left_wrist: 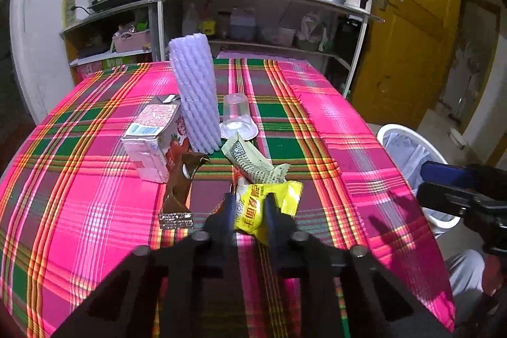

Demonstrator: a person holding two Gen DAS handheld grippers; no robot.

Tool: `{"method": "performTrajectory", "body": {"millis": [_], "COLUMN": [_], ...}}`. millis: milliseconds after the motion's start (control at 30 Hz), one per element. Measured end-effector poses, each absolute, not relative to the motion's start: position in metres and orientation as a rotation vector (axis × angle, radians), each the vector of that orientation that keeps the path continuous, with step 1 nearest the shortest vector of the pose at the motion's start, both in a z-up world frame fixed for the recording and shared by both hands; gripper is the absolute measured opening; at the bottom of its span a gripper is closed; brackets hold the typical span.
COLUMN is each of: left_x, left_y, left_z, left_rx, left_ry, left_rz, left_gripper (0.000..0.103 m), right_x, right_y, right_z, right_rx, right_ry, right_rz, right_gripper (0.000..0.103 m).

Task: Collect trash
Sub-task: 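Reach the right tool to the yellow snack bag and grasp it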

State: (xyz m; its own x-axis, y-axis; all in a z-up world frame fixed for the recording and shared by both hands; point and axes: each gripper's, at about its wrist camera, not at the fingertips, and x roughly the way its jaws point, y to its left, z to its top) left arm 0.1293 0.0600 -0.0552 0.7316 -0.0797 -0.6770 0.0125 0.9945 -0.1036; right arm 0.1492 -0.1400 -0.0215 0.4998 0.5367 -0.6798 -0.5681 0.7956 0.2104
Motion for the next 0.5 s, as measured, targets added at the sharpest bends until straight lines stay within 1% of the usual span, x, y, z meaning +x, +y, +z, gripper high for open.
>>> {"method": "performTrajectory", "body": {"millis": [200,367,433,500], "left_x": [0.112,0.102,0.101,0.099], "left_y": [0.069,0.077,0.085,0.093], "left_z": [-0.051,-0.045,-0.044,-0.043], "left_rx": [-0.133,-0.174,-0.21,-0.232], "left_ry": [0.731,0.713,0.709,0.701], "left_rz": [-0.057,-0.072,-0.062,-0.044], "left_gripper": [0.0,0.0,0.0,0.0], "right_x": [0.147,0.148,0.149,0.151], "right_y": [-0.133,-0.125,-0.119,-0.109], "right_z": [-0.019,-0.017,-0.016,-0.015], "right_rx": [-0.05,-0.057,-0.068,-0.091], "right_ry": [0.802,0.795,0.787,0.78], "right_rz": [0.678,0.69,0.706,0.727], "right_gripper": [0.045,0.045,0.049,0.05]}}
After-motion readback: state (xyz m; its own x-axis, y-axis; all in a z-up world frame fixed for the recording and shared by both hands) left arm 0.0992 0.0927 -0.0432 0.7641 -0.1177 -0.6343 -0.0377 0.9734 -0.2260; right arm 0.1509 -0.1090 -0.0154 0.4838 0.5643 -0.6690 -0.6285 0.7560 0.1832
